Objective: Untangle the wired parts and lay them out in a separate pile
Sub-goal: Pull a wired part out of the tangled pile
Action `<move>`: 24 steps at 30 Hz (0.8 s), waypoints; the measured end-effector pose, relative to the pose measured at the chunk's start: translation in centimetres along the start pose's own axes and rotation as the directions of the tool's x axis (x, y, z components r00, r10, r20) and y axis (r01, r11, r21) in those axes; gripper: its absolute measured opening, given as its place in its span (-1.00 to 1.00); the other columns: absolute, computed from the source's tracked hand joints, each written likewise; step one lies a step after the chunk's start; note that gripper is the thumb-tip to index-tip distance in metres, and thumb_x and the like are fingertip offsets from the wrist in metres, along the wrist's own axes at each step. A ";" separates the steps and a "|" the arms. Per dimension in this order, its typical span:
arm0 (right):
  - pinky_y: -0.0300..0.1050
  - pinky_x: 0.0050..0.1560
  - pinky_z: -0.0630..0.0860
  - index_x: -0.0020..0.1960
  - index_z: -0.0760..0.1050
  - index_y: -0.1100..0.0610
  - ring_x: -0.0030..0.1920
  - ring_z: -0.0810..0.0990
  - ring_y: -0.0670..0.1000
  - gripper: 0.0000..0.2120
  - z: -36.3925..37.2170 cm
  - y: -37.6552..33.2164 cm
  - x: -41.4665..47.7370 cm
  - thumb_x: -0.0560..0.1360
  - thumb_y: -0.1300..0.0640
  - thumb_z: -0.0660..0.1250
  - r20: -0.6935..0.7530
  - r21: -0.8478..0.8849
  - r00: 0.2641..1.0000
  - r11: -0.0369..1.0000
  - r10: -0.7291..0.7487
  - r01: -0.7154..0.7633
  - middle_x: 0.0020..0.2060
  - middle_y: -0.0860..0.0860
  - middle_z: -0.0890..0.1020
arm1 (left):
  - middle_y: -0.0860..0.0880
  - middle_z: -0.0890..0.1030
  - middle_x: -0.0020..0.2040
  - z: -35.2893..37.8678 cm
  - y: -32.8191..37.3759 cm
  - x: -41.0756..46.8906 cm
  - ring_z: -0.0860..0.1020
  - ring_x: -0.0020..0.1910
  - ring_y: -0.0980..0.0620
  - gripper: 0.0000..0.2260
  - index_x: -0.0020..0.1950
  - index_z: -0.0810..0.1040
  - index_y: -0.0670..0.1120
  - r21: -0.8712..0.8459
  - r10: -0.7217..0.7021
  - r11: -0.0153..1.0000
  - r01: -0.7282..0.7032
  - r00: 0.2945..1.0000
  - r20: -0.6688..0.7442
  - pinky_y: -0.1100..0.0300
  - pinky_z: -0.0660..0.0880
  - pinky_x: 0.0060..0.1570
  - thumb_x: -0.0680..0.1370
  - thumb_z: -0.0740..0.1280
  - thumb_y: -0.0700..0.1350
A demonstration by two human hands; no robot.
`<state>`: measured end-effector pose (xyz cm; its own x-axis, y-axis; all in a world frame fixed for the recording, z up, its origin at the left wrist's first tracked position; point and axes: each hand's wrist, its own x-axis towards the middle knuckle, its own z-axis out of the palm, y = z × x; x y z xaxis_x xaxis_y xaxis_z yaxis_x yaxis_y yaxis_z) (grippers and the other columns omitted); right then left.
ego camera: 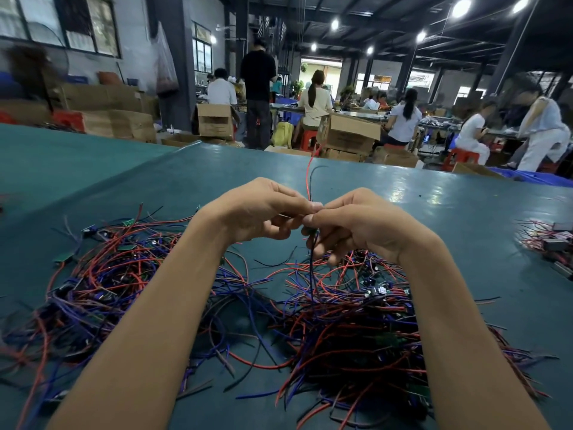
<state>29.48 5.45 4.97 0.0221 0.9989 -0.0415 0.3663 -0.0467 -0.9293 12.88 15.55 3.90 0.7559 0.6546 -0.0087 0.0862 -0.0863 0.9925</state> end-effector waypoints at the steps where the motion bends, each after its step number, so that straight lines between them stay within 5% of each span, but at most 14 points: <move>1: -0.09 -0.39 0.62 -0.02 0.65 0.38 -0.31 0.70 0.11 -0.81 0.0 0.0 0.0 0.55 0.22 0.42 0.005 -0.017 1.000 1.000 0.005 -0.005 -0.30 0.24 0.69 | -0.07 0.59 -0.26 0.0 0.1 -0.1 0.50 -0.33 0.13 -0.88 -0.14 0.70 -0.17 0.013 -0.004 1.000 0.004 1.000 -0.013 0.34 0.43 -0.41 0.43 0.54 -0.13; 8: -0.08 -0.38 0.63 -0.05 0.66 0.38 -0.29 0.72 0.13 -0.76 0.3 -0.2 0.1 0.52 0.16 0.47 0.028 -0.096 0.999 0.995 0.020 -0.017 -0.26 0.26 0.71 | -0.02 0.57 -0.24 -0.2 0.3 0.0 0.46 -0.34 0.16 -0.86 -0.04 0.75 -0.19 0.043 -0.029 0.998 0.035 0.992 -0.126 0.33 0.42 -0.39 0.53 0.48 -0.12; 18: -0.08 -0.24 0.66 0.01 0.68 0.36 -0.19 0.71 0.13 -0.67 0.6 -0.4 -0.7 0.43 0.10 0.50 0.332 -0.091 0.943 0.996 0.015 0.016 -0.12 0.31 0.71 | 0.02 0.49 -0.37 -1.6 -0.1 0.8 0.35 -0.43 0.18 -0.87 -0.13 0.70 -0.22 -0.308 -0.033 0.949 -0.066 0.952 -0.304 0.37 0.30 -0.54 0.54 0.44 -0.17; 24: -0.05 -0.19 0.67 0.16 0.63 0.29 -0.11 0.72 0.14 -0.51 1.3 -0.1 0.3 0.47 -0.10 0.41 0.175 0.066 0.983 0.997 -0.060 0.049 0.00 0.25 0.72 | 0.03 0.43 -0.37 -1.8 -0.1 1.3 0.30 -0.45 0.17 -0.84 -0.05 0.73 -0.22 -0.326 -0.011 0.942 -0.083 0.961 -0.277 0.37 0.28 -0.51 0.51 0.47 -0.13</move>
<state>28.23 5.74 4.56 -0.1634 0.9853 -0.0490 0.3044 0.0031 -0.9525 12.67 17.75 4.03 0.5455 0.8380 0.0145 -0.1930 0.1088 0.9752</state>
